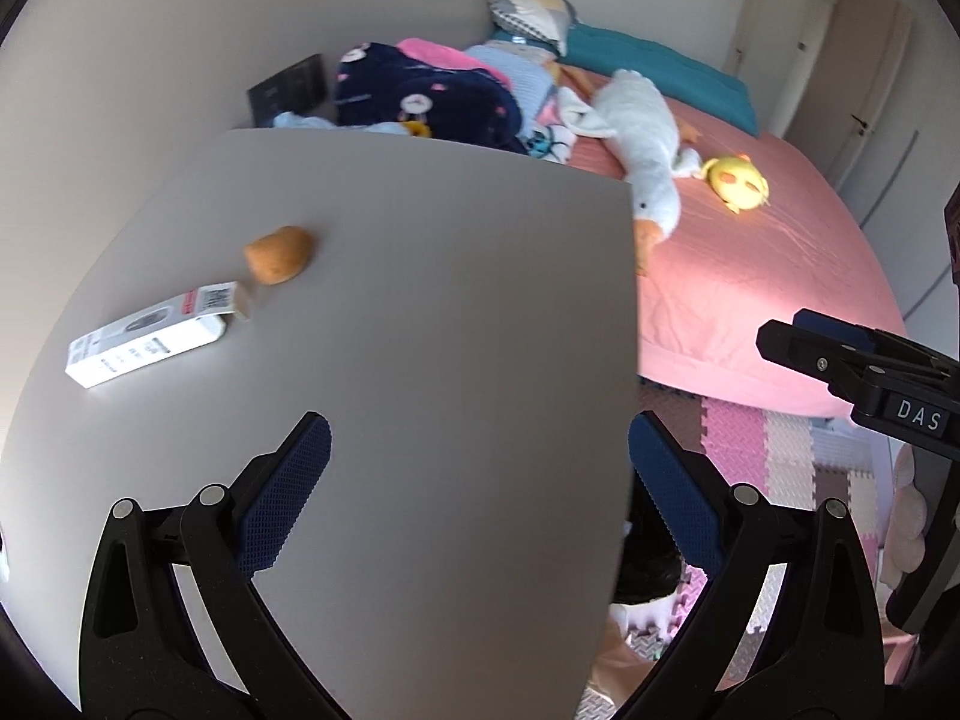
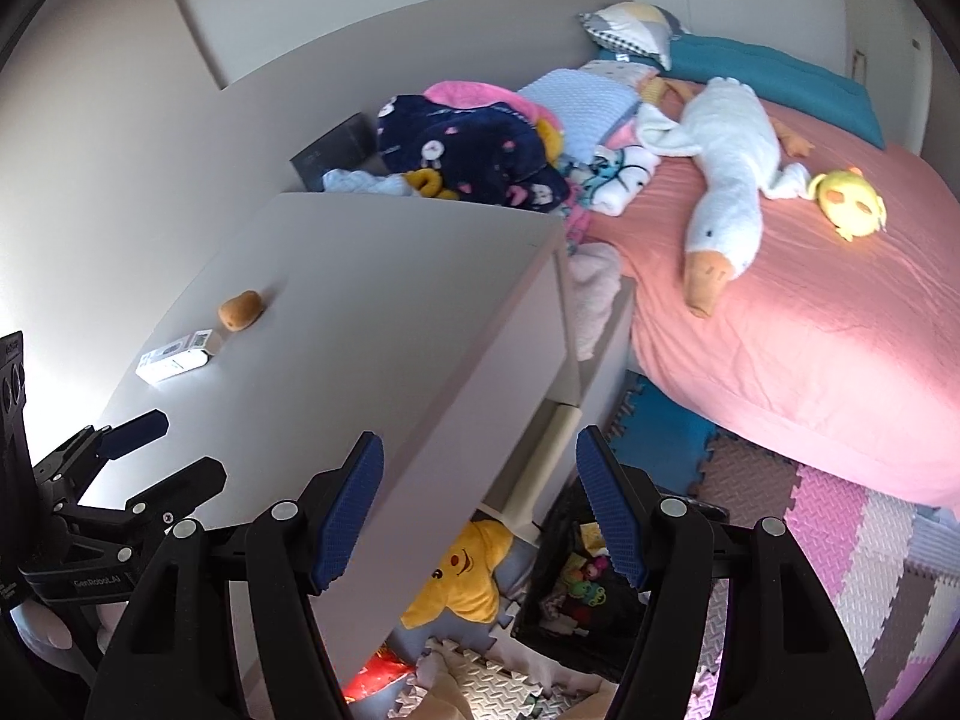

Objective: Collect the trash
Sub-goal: 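Grasp the white thermometer box with the left gripper while the right gripper grasps the orange bear toy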

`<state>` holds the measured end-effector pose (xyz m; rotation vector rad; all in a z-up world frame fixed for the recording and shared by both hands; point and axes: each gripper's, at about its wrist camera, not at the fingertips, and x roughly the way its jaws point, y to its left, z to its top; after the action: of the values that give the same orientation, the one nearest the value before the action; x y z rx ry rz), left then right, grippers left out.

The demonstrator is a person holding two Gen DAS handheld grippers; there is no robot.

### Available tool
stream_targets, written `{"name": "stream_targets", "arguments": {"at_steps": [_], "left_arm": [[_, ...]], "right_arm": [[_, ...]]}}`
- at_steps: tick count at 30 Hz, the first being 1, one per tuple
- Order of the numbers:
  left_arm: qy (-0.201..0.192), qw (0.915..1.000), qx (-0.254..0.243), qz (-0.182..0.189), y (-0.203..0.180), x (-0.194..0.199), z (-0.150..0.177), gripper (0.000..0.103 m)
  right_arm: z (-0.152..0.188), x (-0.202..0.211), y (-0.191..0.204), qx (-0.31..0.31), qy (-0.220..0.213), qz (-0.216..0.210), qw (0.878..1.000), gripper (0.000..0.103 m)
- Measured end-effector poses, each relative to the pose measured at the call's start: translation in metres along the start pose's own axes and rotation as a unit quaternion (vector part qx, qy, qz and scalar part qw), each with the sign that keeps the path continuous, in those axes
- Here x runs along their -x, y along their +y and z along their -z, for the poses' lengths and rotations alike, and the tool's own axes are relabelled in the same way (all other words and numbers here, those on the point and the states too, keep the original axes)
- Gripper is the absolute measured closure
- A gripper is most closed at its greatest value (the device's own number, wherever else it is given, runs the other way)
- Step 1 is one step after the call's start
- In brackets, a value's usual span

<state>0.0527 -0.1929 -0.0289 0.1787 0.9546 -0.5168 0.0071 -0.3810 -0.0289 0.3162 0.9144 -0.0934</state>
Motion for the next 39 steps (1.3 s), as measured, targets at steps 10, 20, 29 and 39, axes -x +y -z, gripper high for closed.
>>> {"name": "stream_targets", "arguments": {"at_steps": [10, 20, 29, 39], "left_arm": [[0.001, 0.9954, 0.083, -0.048, 0.058, 0.008, 0.008, 0.007], [-0.008, 0.9856, 0.149, -0.080, 0.100, 0.012, 0.010, 0.007], [-0.013, 0.9695, 0.224, -0.098, 0.136, 0.009, 0.001, 0.007], [-0.021, 0.9424, 0.316, -0.109, 0.177, 0.002, -0.006, 0.007]], "right_arm": [[-0.017, -0.027, 0.045, 0.053, 0.011, -0.035, 0.998, 0.035], [-0.032, -0.051, 0.073, 0.083, 0.018, -0.058, 0.995, 0.035], [-0.043, -0.076, 0.097, 0.112, 0.023, -0.069, 0.991, 0.035], [-0.054, -0.102, 0.127, 0.146, 0.033, -0.088, 0.985, 0.035]]}}
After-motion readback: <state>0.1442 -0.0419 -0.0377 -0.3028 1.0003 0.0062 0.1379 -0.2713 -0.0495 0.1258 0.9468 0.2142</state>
